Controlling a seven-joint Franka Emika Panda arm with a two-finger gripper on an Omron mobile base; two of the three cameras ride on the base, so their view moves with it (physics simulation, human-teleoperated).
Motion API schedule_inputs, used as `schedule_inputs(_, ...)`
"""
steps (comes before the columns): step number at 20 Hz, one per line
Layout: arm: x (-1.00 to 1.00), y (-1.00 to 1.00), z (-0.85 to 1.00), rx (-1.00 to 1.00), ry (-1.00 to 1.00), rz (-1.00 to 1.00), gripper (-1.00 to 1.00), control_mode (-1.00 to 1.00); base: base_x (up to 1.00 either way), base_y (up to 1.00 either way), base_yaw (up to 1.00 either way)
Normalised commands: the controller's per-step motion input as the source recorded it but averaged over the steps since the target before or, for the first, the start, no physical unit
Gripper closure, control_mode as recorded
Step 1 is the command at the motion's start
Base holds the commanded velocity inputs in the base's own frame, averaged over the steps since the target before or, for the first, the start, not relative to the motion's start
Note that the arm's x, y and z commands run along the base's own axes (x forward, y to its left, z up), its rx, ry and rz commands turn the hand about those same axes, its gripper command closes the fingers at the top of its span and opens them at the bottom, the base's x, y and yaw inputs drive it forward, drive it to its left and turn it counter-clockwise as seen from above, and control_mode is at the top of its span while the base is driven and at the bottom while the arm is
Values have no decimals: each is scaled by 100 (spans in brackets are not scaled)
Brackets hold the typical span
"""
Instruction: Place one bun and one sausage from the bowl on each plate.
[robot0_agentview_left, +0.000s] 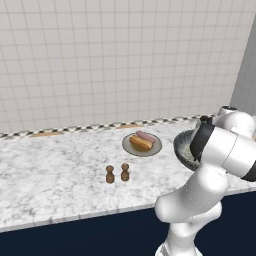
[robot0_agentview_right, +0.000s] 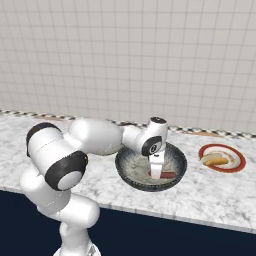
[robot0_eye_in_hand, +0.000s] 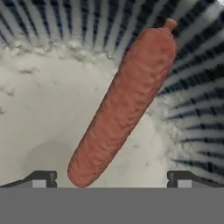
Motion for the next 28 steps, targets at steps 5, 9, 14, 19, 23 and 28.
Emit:
schedule_inputs(5,20,17,-12,-13,-11,0,-100,-100,0,0,0)
schedule_inputs(9,28,3,-12,-20,4,0,-100,-100,0,0,0)
schedule_inputs(14,6,-22,-5,-7,5,0,-100,-100,0,0,0)
schedule_inputs(19,1,-12,0,0,2,0,-100,-100,0,0,0)
schedule_inputs(23,17,0,0,0,6,0,-100,-100,0,0,0)
schedule_inputs(28,13,0,-14,-2,1,0,-100,-100,0,0,0)
